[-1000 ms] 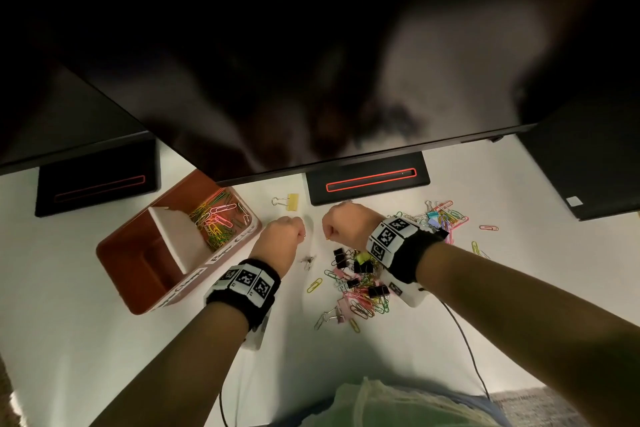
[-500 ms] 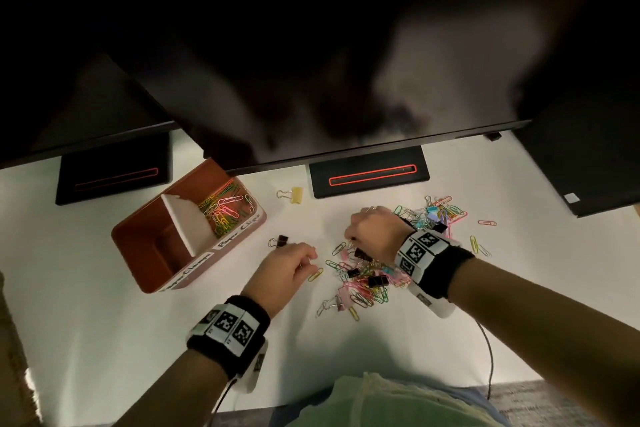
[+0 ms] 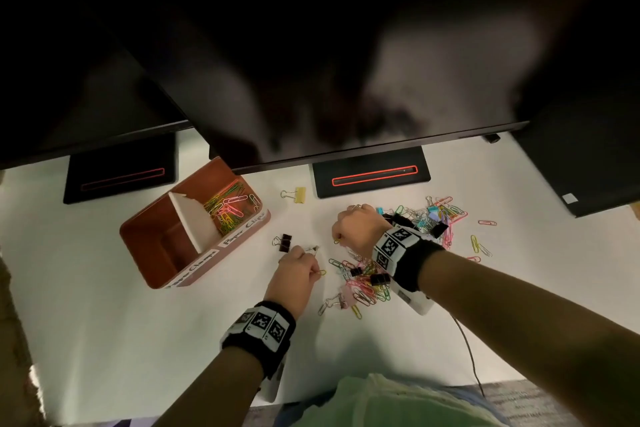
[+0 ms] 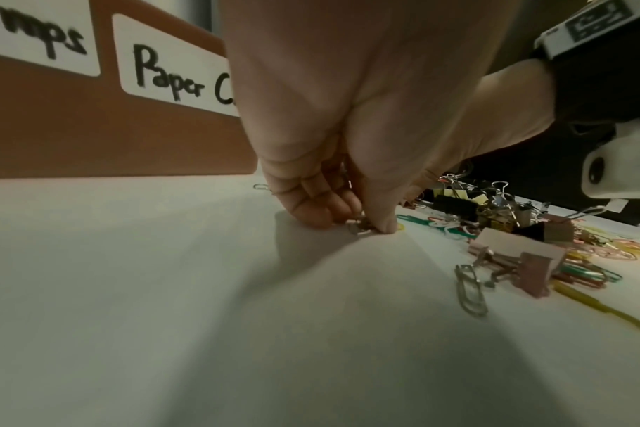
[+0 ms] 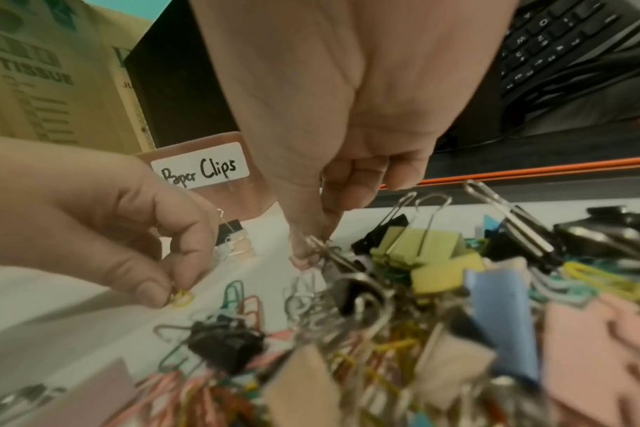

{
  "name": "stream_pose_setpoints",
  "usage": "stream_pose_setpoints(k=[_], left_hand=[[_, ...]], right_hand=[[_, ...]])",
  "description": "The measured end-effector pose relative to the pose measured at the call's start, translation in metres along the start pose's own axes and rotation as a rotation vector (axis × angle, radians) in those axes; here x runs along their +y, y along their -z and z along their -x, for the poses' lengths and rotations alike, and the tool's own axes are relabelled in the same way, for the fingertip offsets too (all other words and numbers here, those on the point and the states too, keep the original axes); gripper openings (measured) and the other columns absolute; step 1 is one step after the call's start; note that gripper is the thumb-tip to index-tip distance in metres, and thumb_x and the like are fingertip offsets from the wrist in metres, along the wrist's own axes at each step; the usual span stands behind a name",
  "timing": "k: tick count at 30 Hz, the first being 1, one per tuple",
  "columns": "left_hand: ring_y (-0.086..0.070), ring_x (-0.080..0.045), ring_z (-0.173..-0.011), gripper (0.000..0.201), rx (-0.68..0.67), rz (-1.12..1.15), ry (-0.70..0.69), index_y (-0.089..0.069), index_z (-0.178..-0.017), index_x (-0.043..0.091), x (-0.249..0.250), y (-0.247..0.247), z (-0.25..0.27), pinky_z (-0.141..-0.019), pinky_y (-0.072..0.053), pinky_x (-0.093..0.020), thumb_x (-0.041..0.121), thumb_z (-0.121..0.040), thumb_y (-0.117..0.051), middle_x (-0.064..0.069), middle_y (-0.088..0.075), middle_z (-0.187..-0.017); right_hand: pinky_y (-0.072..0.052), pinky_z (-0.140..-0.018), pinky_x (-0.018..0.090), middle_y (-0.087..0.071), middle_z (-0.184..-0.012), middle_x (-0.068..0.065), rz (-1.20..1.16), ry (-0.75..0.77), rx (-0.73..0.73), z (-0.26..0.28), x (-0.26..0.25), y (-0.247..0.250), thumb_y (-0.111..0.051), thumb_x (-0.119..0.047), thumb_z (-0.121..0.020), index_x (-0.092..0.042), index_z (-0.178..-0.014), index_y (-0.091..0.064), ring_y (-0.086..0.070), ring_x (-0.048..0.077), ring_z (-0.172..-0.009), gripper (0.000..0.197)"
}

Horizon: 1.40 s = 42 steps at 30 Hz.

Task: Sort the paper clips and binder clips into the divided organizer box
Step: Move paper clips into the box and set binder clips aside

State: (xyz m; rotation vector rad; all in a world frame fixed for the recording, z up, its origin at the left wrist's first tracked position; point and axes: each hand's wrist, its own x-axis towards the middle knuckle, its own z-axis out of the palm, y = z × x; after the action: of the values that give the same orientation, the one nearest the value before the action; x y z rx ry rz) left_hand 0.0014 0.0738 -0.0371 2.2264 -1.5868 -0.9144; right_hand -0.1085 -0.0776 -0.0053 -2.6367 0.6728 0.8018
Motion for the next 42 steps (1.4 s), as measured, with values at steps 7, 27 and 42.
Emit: stream_pose_setpoints(k=[7, 27, 42], left_hand=[[-0.053, -0.016, -0.081, 0.003, -0.077, 0.051, -0.103, -0.057, -0.09, 0.011, -0.003, 0.007, 0.0, -0.073, -0.045, -0.027, 0.013, -0.088, -0.057, -0.001, -0.057, -0.086], [-0.047, -0.017, -0.088, 0.004, -0.033, 0.033, -0.05, -0.061, -0.083, 0.012, -0.007, -0.014, 0.031, -0.077, -0.044, -0.028, 0.014, -0.085, -0.059, 0.004, -0.047, -0.089], [-0.053, -0.012, -0.077, 0.023, -0.002, 0.136, -0.085, -0.058, -0.109, 0.019, 0.02, -0.006, -0.007, -0.072, -0.042, -0.021, 0.014, -0.087, -0.059, 0.006, -0.053, -0.082]], right_hand=[[-0.035, -0.099, 0.036, -0.058, -0.119, 0.003, 0.021, -0.023, 0.036, 0.012, 0.016, -0.003, -0.049, -0.019, -0.094, -0.023, -0.116, -0.058, -0.049, 0.024, -0.113, 0.024], [-0.032, -0.098, 0.039, -0.059, -0.119, 0.002, -0.043, -0.018, -0.051, 0.018, -0.014, -0.021, -0.053, -0.024, -0.092, -0.023, -0.115, -0.06, -0.055, 0.024, -0.111, 0.024], [-0.034, -0.1, 0.042, -0.066, -0.103, 0.001, -0.164, 0.026, -0.042, 0.024, -0.001, -0.017, -0.056, -0.03, -0.089, -0.02, -0.1, -0.066, -0.056, 0.023, -0.103, 0.018]])
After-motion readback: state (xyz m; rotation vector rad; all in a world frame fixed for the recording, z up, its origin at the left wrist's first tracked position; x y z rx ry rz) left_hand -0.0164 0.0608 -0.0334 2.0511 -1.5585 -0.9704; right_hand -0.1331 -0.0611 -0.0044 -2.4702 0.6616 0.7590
